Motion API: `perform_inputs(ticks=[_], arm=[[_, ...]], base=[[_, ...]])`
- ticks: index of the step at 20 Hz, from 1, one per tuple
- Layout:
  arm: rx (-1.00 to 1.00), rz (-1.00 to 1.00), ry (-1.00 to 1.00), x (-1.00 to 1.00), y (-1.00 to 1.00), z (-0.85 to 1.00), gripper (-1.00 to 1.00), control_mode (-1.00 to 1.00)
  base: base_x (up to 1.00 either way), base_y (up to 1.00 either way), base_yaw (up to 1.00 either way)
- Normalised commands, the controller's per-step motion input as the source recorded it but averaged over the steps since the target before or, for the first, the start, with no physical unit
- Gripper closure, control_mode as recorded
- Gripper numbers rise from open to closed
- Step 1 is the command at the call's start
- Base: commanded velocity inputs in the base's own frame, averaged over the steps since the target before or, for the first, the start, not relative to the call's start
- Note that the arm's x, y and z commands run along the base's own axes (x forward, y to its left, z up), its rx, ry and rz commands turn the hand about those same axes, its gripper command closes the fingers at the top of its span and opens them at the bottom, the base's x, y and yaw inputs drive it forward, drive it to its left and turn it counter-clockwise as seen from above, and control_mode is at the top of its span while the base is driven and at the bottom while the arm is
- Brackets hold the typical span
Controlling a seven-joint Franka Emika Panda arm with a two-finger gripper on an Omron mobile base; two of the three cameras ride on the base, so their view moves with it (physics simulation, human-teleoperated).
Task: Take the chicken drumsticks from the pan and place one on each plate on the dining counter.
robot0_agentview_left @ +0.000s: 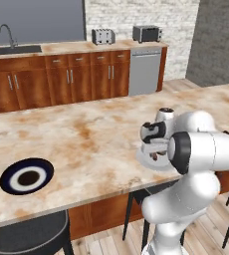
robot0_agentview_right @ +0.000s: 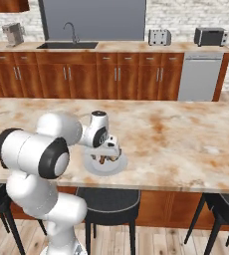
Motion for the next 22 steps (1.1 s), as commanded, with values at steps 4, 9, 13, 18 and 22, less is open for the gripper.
perform_inputs(ticks=[4, 9, 13, 18, 22], arm=[[-0.05, 0.0, -0.3, -0.41, 0.02, 0.88, -1.0, -1.0], [-0.06, 0.02, -0.26, -0.84, 0.06, 1.0, -1.0, -1.0], [-0.01, 0.01, -0.08, -1.0, 0.03, 0.89, -1.0, -1.0], [-0.01, 0.0, 0.05, -0.99, 0.01, 0.11, -1.0, -1.0], [-0.07, 0.0, 0.01, -0.59, 0.14, 0.0, -1.0, 1.0]], base=[[0.0, 0.0, 0.0], [0.0, 0.0, 0.0], [0.0, 0.0, 0.0], [0.0, 0.0, 0.0], [-0.2, 0.05, 0.01]])
